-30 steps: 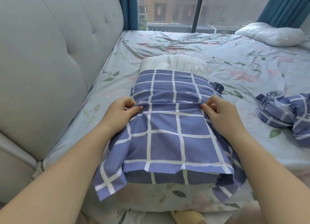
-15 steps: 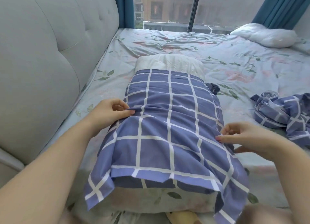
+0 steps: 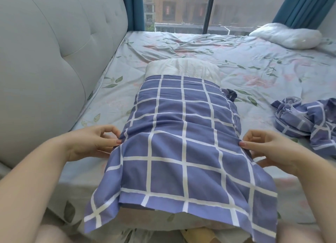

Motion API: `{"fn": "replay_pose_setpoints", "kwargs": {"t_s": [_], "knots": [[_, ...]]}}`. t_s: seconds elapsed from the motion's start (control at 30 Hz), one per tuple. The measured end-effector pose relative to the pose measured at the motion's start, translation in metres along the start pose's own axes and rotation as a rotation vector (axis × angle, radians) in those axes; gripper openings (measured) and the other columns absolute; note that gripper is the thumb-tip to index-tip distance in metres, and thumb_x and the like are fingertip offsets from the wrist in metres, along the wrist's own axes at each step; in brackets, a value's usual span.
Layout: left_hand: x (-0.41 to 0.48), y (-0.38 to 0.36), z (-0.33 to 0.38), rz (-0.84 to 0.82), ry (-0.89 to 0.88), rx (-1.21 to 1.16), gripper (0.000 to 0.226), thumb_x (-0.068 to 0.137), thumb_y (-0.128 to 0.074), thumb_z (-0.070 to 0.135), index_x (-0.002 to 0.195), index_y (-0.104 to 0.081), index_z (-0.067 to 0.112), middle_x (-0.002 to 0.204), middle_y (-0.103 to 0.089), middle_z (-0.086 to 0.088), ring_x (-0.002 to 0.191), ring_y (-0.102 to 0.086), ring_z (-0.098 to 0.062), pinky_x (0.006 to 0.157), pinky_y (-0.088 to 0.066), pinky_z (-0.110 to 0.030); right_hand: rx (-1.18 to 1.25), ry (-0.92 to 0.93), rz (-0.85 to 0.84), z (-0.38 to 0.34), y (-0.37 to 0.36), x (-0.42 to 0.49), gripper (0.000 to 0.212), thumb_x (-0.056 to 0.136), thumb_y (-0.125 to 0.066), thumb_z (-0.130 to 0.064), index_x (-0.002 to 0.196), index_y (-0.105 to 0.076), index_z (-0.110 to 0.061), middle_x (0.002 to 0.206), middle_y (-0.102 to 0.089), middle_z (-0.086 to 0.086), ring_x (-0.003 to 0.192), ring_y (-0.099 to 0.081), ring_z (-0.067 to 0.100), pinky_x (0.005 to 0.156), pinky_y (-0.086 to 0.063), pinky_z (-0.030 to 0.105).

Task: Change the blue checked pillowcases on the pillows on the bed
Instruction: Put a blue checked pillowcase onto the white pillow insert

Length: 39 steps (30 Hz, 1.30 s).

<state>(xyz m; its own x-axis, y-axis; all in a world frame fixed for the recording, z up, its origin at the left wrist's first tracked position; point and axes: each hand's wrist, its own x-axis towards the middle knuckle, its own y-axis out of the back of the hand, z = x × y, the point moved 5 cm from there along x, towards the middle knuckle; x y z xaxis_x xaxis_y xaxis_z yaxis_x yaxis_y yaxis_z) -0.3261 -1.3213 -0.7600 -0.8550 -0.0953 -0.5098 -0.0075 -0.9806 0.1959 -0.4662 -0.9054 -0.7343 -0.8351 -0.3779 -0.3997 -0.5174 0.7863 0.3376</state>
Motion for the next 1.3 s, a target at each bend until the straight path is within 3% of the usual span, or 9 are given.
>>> {"fn": "replay_pose_setpoints", "kwargs": {"t_s": [0.13, 0.27, 0.5, 0.67, 0.8, 0.97, 1.1, 1.2, 1.3], "knots": [[0.003, -0.007, 0.010, 0.067, -0.093, 0.004, 0.073, 0.042, -0.096, 0.050, 0.092, -0.064, 0.009, 0.092, -0.071, -0.015, 0.081, -0.069, -0.023, 0.070, -0.058, -0.028, -0.029, 0.088, 0.250, 0.001, 0.005, 0.018, 0.018, 0.090, -0.068, -0.014, 0.077, -0.057, -0.007, 0.070, -0.059, 0.013, 0.062, -0.048, 0.019, 0.040, -0.035, 0.019], [0.004, -0.009, 0.029, 0.278, -0.230, -0.097, 0.010, 0.088, -0.068, 0.012, 0.091, -0.063, 0.003, 0.080, -0.068, -0.013, 0.055, -0.063, -0.006, 0.051, -0.049, -0.013, -0.156, 0.177, 0.453, -0.006, 0.003, 0.033, 0.019, 0.090, -0.067, -0.007, 0.074, -0.058, -0.005, 0.060, -0.057, 0.008, 0.053, -0.043, 0.017, 0.051, -0.033, 0.026], [0.020, 0.009, 0.036, 0.523, -0.360, -0.010, 0.011, 0.089, -0.069, 0.010, 0.080, -0.067, 0.016, 0.052, -0.066, 0.018, 0.052, -0.060, 0.010, 0.053, -0.041, 0.000, -0.184, 0.186, 0.460, -0.016, -0.010, 0.037, 0.015, 0.090, -0.067, -0.010, 0.078, -0.060, -0.005, 0.068, -0.061, 0.009, 0.057, -0.048, 0.015, 0.054, -0.036, 0.027], [0.029, 0.012, 0.033, 0.584, -0.468, -0.223, 0.000, 0.089, -0.070, 0.012, 0.089, -0.070, 0.012, 0.082, -0.074, -0.005, 0.081, -0.069, -0.020, 0.083, -0.056, -0.034, 0.219, 0.153, 0.423, -0.011, -0.016, 0.027, 0.019, 0.093, -0.065, -0.012, 0.077, -0.057, -0.006, 0.061, -0.059, 0.007, 0.048, -0.050, 0.014, 0.045, -0.043, 0.020], [0.030, 0.004, 0.042, 0.582, -0.539, -0.319, 0.013, 0.092, -0.060, 0.001, 0.085, -0.064, 0.012, 0.062, -0.070, 0.013, 0.060, -0.066, -0.002, 0.061, -0.053, -0.013, 0.224, 0.148, 0.432, -0.012, -0.010, 0.024, 0.019, 0.090, -0.067, -0.014, 0.075, -0.058, -0.007, 0.050, -0.061, -0.004, 0.045, -0.053, 0.007, 0.040, -0.040, 0.011], [0.054, 0.000, 0.020, 0.357, -0.254, 0.135, 0.016, 0.092, -0.061, -0.001, 0.089, -0.066, 0.015, 0.069, -0.069, 0.022, 0.085, -0.062, -0.008, 0.065, -0.045, -0.001, 0.099, -0.069, 0.306, 0.006, -0.021, 0.035, 0.014, 0.088, -0.070, -0.010, 0.079, -0.060, -0.004, 0.066, -0.057, 0.010, 0.057, -0.051, 0.021, 0.053, -0.043, 0.025], [0.044, 0.001, 0.027, 0.397, -0.263, -0.146, 0.021, 0.091, -0.059, -0.007, 0.088, -0.066, 0.012, 0.070, -0.072, 0.007, 0.060, -0.067, 0.002, 0.057, -0.051, -0.009, 0.173, -0.006, 0.306, -0.007, -0.015, 0.034, 0.004, 0.088, -0.064, -0.001, 0.090, -0.066, -0.005, 0.084, -0.061, 0.016, 0.074, -0.056, 0.024, 0.065, -0.051, 0.033], [0.038, -0.005, 0.028, 0.392, -0.243, -0.291, 0.010, 0.093, -0.062, 0.007, 0.095, -0.068, 0.016, 0.082, -0.072, 0.004, 0.071, -0.067, -0.008, 0.068, -0.054, -0.022, 0.145, 0.116, 0.420, -0.020, -0.012, 0.028, 0.002, 0.086, -0.070, -0.011, 0.086, -0.071, -0.013, 0.089, -0.070, 0.011, 0.084, -0.063, 0.024, 0.076, -0.051, 0.038], [0.031, -0.006, 0.037, 0.380, -0.272, -0.249, 0.012, 0.088, -0.071, 0.015, 0.100, -0.072, 0.020, 0.091, -0.075, 0.006, 0.087, -0.068, -0.011, 0.079, -0.054, -0.030, 0.032, 0.271, 0.422, -0.038, -0.021, 0.016, 0.005, 0.083, -0.076, -0.022, 0.081, -0.074, -0.018, 0.074, -0.072, 0.000, 0.066, -0.062, 0.010, 0.061, -0.048, 0.028]]}}
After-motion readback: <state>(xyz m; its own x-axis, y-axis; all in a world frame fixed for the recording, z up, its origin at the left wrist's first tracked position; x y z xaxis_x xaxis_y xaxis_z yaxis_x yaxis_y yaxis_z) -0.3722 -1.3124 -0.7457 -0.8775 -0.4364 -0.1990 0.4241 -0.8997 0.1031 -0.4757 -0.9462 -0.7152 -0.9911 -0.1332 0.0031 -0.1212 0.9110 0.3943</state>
